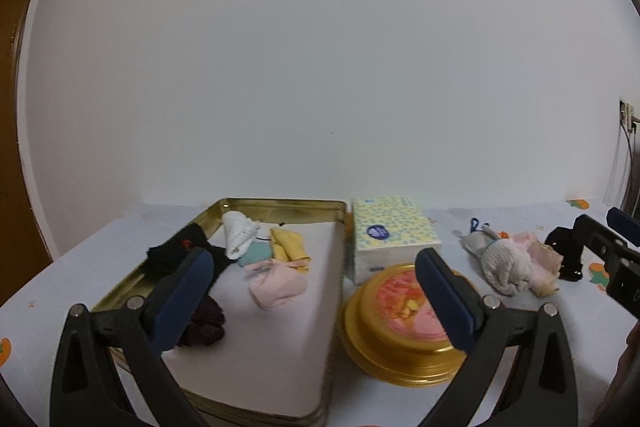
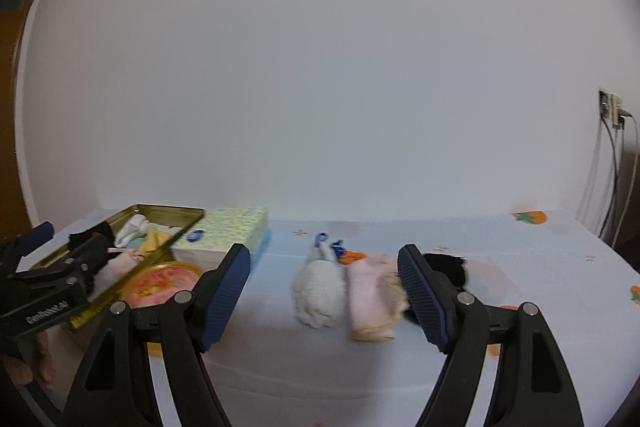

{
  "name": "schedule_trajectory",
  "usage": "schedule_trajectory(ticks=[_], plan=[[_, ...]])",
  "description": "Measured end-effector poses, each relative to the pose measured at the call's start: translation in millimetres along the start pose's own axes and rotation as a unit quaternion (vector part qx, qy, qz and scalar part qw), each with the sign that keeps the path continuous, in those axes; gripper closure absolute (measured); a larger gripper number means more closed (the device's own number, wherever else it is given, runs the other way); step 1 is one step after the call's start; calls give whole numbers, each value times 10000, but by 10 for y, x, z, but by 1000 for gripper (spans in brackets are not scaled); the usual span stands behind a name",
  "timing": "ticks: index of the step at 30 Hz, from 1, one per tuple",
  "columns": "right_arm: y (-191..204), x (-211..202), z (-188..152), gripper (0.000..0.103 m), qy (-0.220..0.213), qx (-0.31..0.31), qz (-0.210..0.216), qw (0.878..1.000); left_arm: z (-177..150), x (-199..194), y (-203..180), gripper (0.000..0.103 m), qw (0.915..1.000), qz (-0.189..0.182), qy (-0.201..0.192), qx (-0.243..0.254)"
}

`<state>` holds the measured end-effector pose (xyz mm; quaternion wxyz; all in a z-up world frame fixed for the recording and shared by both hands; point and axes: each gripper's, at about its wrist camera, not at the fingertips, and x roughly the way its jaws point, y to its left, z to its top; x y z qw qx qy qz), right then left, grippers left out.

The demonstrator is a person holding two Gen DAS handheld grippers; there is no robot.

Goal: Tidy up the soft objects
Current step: 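Grasp the black fuzzy scrunchie with the right tool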

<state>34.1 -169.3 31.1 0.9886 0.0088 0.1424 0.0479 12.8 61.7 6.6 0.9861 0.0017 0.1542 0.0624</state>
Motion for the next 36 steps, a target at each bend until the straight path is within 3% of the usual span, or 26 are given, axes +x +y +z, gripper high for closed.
schedule_trajectory(ticks=[13, 19, 23, 29, 36], plan=[[-758, -56, -14, 25, 166, 395, -718, 9965, -6, -36, -414, 0, 9987, -434, 63, 256], [-1082, 8, -47, 25, 434, 789, -806, 9927, -6, -76, -697, 0, 9966, -647, 55, 501], [-1247, 161, -55, 25, 704, 1068, -669, 9895, -3, -69, -925, 0, 9946, -812, 117, 641], [-1351, 609, -97, 25, 1412, 1400, -119, 9800, -13, -61, -1199, 0, 9912, -858, 174, 992], [-1362, 1002, -173, 25, 2022, 1631, 290, 9652, 13, 70, -1200, 0, 9922, -818, 455, 821]])
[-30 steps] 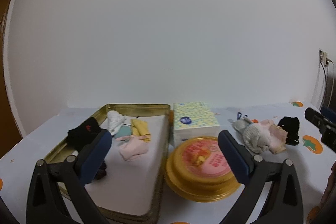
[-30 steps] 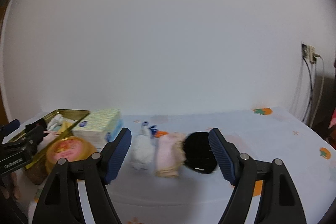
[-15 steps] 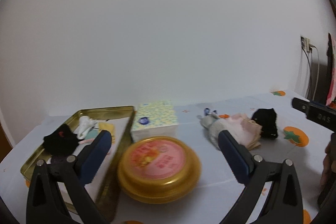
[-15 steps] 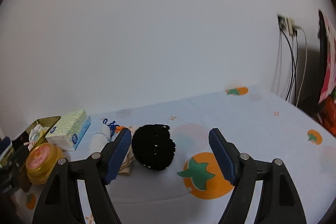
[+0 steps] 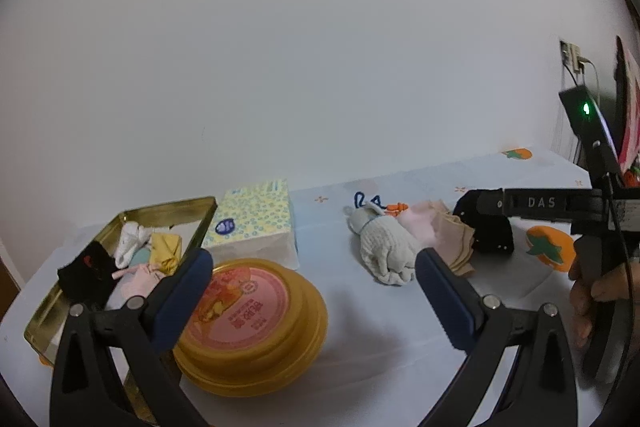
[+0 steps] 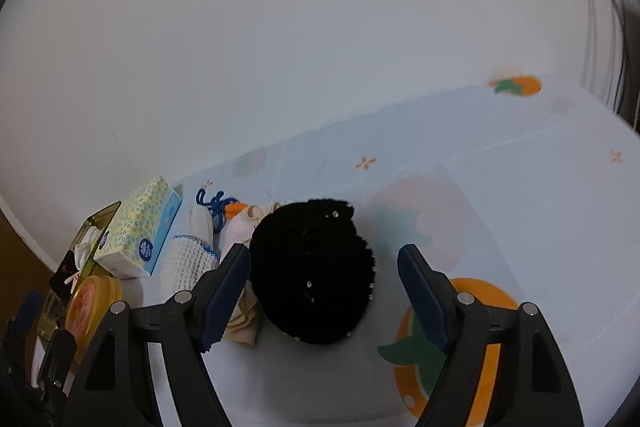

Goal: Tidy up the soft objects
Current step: 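Grasp the black fuzzy scrunchie with the right tool, then grasp the white knit glove with the left tool while the right tool holds the scrunchie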

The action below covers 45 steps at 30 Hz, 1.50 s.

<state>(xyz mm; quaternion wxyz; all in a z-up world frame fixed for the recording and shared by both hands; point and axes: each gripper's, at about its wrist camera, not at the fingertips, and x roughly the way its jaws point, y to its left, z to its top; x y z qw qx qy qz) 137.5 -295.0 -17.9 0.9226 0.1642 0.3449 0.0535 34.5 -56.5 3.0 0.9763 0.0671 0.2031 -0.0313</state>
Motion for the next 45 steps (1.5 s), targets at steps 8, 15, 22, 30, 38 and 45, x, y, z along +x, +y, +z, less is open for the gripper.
schedule_trajectory(ticks=[8, 15, 22, 30, 38, 45], plan=[[-19, 180, -31, 57, 492, 51, 272, 9984, 16, 63, -14, 0, 9999, -10, 135, -71], [-144, -376, 101, 58, -537, 389, 408, 9970, 14, 68, -16, 0, 9999, 2, 150, -38], [-241, -710, 141, 58, -1197, 605, 379, 9902, 141, 213, -190, 1, 9996, -234, 72, -140], [-207, -659, 144, 57, -1035, 624, 499, 9914, 373, 817, -576, 25, 9982, -188, 577, 31], [-235, -695, 151, 57, -1095, 665, 537, 9903, 332, 1316, -479, 37, 9847, -178, 1694, -374], [-223, -624, 139, 57, -1038, 589, 513, 9915, 301, 1344, -517, 64, 9796, -597, 1889, -328]])
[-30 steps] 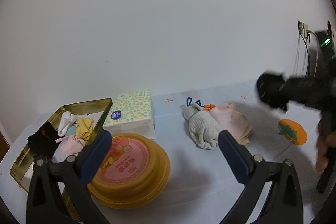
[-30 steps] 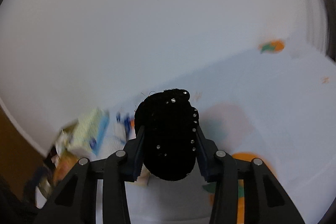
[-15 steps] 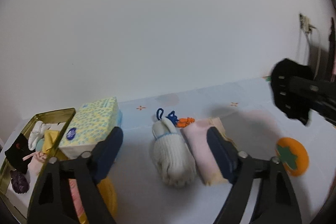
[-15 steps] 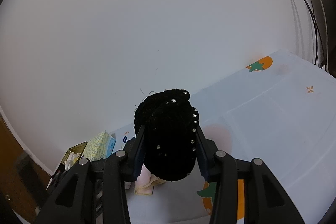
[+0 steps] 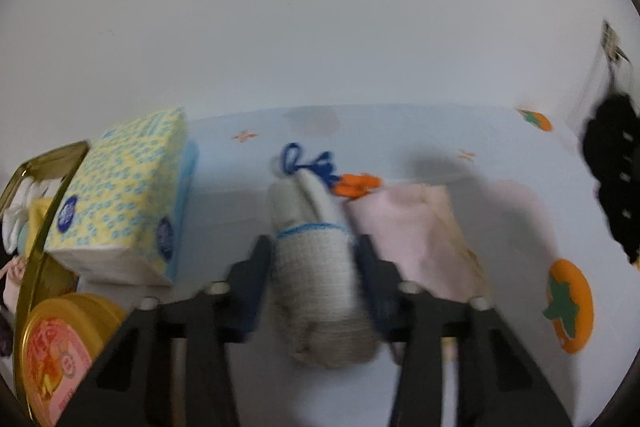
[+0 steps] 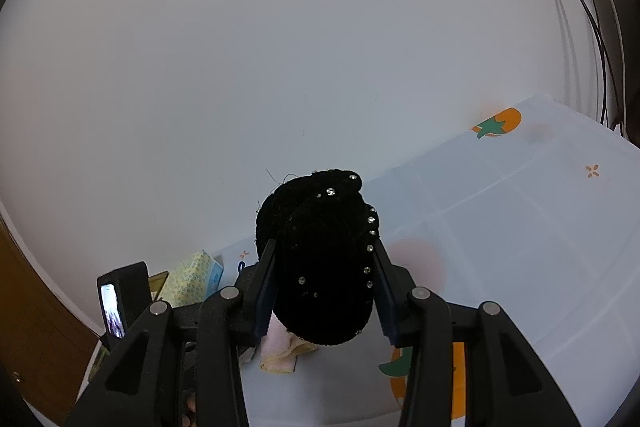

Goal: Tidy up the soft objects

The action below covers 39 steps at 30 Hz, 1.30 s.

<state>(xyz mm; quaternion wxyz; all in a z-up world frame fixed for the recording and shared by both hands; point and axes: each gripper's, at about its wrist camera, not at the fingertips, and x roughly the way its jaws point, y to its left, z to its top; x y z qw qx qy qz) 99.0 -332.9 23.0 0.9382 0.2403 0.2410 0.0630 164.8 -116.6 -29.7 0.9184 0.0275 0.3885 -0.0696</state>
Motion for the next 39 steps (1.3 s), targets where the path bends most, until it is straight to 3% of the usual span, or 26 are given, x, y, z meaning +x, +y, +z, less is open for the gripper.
schedule_trajectory(ticks=[3, 8, 15, 26, 39], plan=[[19, -12, -12, 57, -83, -126, -109, 9998, -35, -102, 45, 70, 9995, -254, -160, -88], [20, -32, -16, 57, -183, -201, -186, 9995, -164, -438, 269, 71, 9925, -847, -769, -430], [104, -25, -70, 57, -273, -556, -324, 9976, -347, -810, 254, 71, 9881, -1081, -1071, -215], [321, -31, -299, 57, -357, -871, -432, 9946, -509, -1003, 276, 71, 9872, -533, -1495, 181], [420, -156, -523, 57, -375, -1005, -665, 9920, -553, -1084, 257, 71, 9856, -505, -1598, 243]])
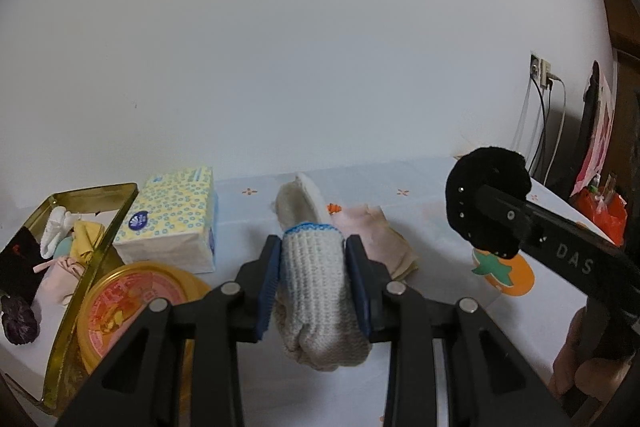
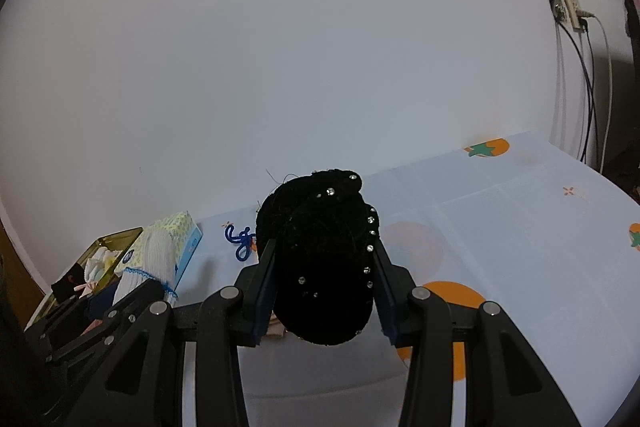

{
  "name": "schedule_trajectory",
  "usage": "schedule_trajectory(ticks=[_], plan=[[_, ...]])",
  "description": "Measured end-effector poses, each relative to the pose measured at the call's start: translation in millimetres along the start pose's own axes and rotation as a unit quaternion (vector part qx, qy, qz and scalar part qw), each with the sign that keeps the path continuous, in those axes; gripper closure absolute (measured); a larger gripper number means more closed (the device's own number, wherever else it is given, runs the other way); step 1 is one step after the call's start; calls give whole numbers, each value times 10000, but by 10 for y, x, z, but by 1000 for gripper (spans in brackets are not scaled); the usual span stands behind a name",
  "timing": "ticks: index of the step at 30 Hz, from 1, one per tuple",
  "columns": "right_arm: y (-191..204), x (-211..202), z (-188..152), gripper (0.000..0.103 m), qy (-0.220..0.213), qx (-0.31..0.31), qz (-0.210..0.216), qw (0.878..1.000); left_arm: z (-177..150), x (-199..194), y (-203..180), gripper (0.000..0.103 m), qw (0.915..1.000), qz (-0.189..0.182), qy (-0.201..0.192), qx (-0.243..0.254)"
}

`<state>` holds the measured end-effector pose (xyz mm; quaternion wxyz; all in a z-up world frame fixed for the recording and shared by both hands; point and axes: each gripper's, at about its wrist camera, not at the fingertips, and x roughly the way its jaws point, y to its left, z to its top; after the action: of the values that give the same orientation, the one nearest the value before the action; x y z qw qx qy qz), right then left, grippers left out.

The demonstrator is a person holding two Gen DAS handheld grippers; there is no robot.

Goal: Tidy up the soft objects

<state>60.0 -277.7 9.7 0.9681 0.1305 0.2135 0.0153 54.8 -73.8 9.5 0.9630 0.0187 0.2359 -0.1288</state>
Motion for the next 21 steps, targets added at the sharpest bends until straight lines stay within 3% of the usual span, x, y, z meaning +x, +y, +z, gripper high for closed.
schedule_trajectory(ticks=[21], plan=[[382, -380, -206, 57, -370, -441, 50, 9983, -104, -225, 31, 71, 9999, -57, -75, 39]])
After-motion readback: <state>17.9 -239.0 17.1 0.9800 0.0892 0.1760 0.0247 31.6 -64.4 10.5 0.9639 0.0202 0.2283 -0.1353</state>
